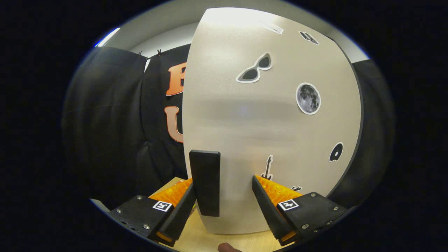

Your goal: Open the shoe cabinet door, grab the shoes and put them into the shoe cabinet, then close the shoe cabinet door.

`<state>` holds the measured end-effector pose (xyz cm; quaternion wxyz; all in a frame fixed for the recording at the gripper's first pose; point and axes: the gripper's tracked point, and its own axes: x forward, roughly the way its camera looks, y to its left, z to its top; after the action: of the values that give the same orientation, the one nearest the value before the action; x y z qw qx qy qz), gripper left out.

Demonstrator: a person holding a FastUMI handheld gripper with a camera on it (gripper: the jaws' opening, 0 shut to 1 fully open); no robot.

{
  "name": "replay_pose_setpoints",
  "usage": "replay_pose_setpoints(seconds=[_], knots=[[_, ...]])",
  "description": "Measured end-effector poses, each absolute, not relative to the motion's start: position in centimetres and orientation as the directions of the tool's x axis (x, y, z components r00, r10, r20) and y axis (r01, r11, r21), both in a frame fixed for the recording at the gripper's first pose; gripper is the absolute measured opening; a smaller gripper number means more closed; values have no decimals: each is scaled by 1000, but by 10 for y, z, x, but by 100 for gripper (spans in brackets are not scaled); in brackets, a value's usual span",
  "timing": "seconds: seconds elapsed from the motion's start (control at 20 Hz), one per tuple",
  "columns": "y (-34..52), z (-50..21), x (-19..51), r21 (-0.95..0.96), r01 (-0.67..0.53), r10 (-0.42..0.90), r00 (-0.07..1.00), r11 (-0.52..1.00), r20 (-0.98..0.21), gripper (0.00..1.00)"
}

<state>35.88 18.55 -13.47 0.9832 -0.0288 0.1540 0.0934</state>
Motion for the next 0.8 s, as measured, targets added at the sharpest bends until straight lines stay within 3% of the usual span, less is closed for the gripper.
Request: replay_pose_setpoints(seconds=[0.8], knots=[[189,-135,378,-1,-195,186,939,981,-289,97]])
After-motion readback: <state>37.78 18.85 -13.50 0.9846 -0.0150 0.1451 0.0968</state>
